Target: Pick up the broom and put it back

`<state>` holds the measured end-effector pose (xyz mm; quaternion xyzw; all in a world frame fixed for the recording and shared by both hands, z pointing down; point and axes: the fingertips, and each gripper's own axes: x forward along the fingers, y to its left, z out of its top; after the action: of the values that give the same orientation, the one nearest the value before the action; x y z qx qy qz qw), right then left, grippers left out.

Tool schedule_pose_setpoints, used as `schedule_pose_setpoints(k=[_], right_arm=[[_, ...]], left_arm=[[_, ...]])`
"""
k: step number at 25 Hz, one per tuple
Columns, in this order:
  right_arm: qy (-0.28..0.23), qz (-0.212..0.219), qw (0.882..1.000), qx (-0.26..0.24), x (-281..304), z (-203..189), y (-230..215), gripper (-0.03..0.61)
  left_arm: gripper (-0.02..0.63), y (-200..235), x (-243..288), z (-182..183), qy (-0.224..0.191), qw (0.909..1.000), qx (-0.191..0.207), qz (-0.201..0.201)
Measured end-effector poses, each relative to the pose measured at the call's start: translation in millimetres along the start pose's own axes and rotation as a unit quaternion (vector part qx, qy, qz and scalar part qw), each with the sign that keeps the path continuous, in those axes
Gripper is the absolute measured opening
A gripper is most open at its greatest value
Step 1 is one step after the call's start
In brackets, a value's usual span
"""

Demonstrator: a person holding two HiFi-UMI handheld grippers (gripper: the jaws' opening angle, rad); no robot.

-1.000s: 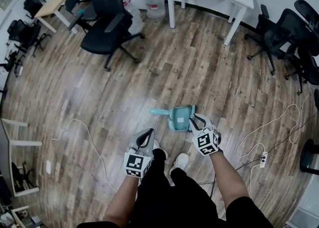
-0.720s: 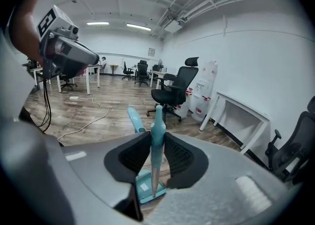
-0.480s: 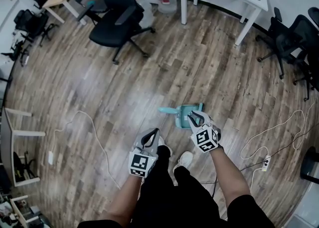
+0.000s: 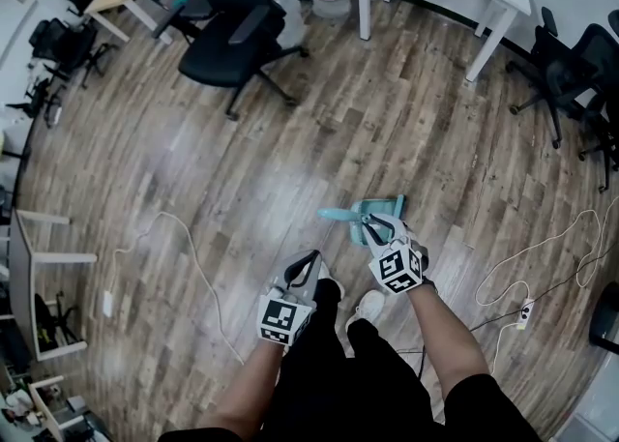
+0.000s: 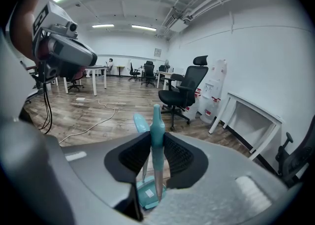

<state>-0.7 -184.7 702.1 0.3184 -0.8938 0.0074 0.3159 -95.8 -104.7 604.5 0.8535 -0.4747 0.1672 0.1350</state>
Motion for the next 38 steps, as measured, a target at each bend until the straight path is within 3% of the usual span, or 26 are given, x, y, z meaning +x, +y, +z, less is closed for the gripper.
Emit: schedule_pose_setpoints(k=[2,11,18,25,32,38], right_arm=[[0.001,0.001,1.0,0.001,3,1,0,0.092],[0.005,0.01,1.0,-0.005,14,5,6,0.092],[0.003,0.009,1.0,-0.003,17,5,8,0.095],[-0.002,0.003,1.0,0.0,5,8,7,0.16],[-0.058,-0.024,0.998,-0.016,-36,45,9,0.143],[-0.11,-0.051,0.993,0.002,-87,81,7,0.143]], left_arm=[[0.02,2,-1,4,-0.007,0.9997,-0.025,-0.006],[0.02,14,-7,8,-0.014,0.9976,-0.068,0.001],[0.02,11,-8,9,-0.021,0.9973,-0.069,-0.012],[0.02,7,-4,14,-0.027,0.9974,-0.063,-0.02],[0.02,3,-9,31,-0.056,0.9975,-0.037,-0.022],[0.02,-5,-10,38,-0.073,0.9963,-0.037,-0.024]])
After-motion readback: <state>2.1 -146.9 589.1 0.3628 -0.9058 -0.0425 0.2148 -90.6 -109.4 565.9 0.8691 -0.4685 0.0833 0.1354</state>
